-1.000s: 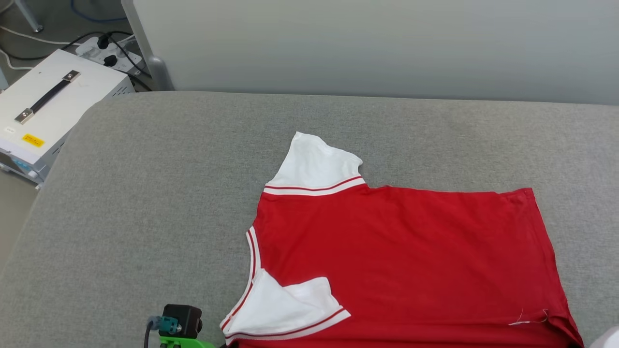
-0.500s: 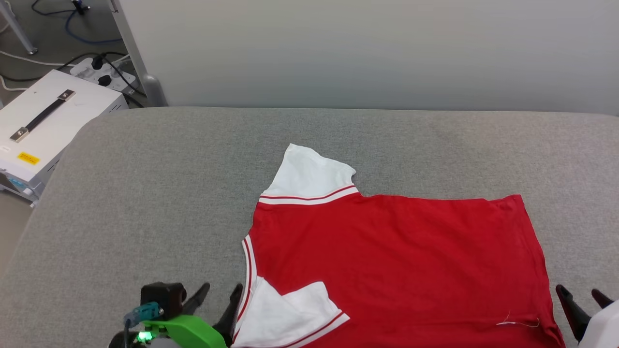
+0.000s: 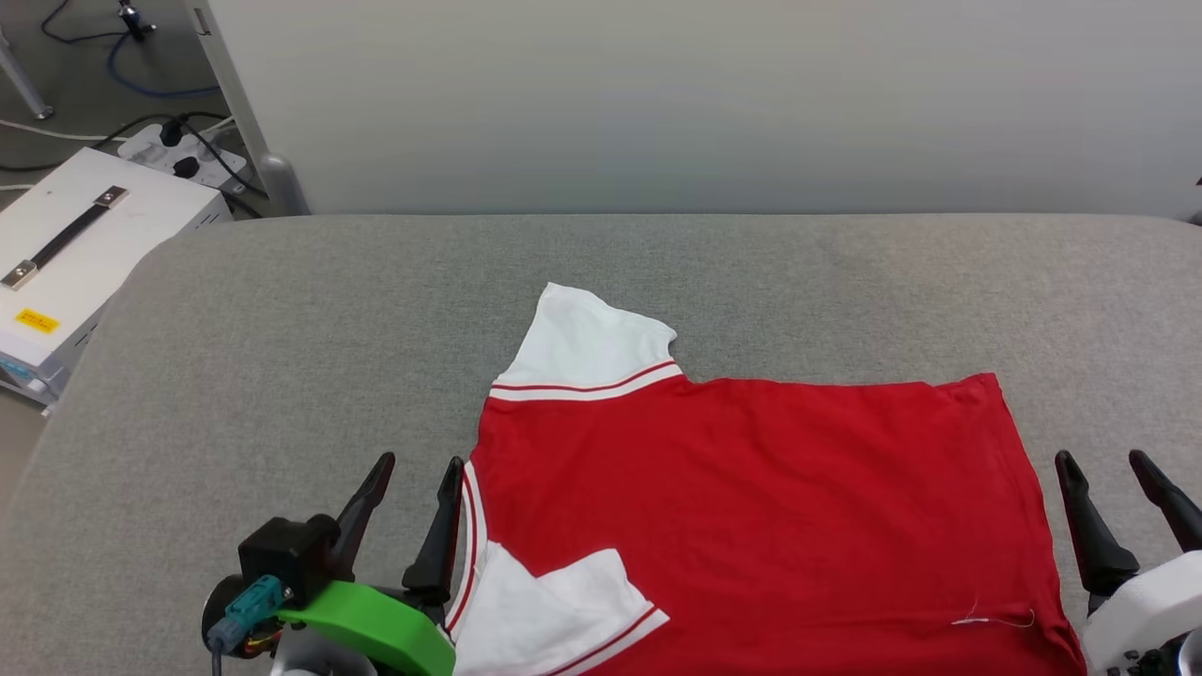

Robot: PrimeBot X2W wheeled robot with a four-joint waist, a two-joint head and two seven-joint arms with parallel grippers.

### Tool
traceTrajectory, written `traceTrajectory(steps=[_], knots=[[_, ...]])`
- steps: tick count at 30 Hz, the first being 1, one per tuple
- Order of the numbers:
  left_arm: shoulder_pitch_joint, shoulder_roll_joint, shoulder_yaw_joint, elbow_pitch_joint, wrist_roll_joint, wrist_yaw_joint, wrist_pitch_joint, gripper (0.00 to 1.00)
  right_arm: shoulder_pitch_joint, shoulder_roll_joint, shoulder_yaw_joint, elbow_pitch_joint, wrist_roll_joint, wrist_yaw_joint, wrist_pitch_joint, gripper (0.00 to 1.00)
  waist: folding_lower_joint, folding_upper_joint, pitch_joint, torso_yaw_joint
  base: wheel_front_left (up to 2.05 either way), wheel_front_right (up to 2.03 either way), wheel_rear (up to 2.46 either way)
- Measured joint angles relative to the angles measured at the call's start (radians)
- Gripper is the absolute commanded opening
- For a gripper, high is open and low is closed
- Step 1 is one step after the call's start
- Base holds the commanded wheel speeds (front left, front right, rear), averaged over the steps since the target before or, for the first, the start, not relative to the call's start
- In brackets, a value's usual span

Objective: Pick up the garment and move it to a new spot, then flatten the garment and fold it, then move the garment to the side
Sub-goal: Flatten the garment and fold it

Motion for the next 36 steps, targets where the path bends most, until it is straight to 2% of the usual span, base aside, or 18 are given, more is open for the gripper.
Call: traceTrajectory(steps=[7,11,13,16,18,22,25,30,36], knots=[[-0.079,-0.013,0.034,0.013,0.018,-0.046,0.001,1.00,-0.043,0.007,0.025,-0.030,-0.027,0.000,-0.053,1.00,0.0000,0.0000,0.048,-0.027,0.00,0.00,0.00],[-0.203,0.007,0.036,0.029,0.021,-0.088,0.079,1.00,-0.080,0.021,0.044,-0.060,-0.036,0.000,-0.064,1.00,0.0000,0.0000,0.093,-0.051,0.00,0.00,0.00],[-0.275,0.026,0.047,0.046,-0.017,-0.110,0.161,1.00,-0.104,0.034,0.058,-0.064,-0.038,0.000,-0.066,1.00,0.0000,0.0000,0.118,-0.065,0.00,0.00,0.00],[-0.395,0.087,0.071,0.073,-0.037,-0.138,0.267,1.00,-0.139,0.039,0.083,-0.057,-0.050,0.000,-0.076,1.00,0.0000,0.0000,0.153,-0.099,0.00,0.00,0.00],[-0.487,0.132,0.066,0.097,-0.047,-0.160,0.376,1.00,-0.162,0.048,0.095,-0.049,-0.050,0.000,-0.092,1.00,0.0000,0.0000,0.179,-0.126,0.00,0.00,0.00],[-0.617,0.184,0.036,0.151,-0.116,-0.196,0.617,1.00,-0.204,0.064,0.121,-0.018,-0.058,0.000,-0.113,1.00,0.0000,0.0000,0.226,-0.180,0.00,0.00,0.00],[-0.709,0.210,0.019,0.201,-0.159,-0.204,0.777,1.00,-0.241,0.084,0.155,0.006,-0.060,0.000,-0.138,1.00,0.0001,0.0000,0.267,-0.216,0.00,0.00,0.00],[-0.819,0.240,0.000,0.284,-0.206,-0.204,0.976,1.00,-0.287,0.105,0.214,0.042,-0.059,0.000,-0.168,1.00,0.0001,0.0000,0.327,-0.275,0.00,0.00,0.00],[-0.913,0.236,-0.007,0.381,-0.215,-0.178,1.069,1.00,-0.312,0.112,0.247,0.084,-0.047,0.000,-0.208,1.00,0.0001,0.0000,0.404,-0.329,0.00,0.00,0.00]])
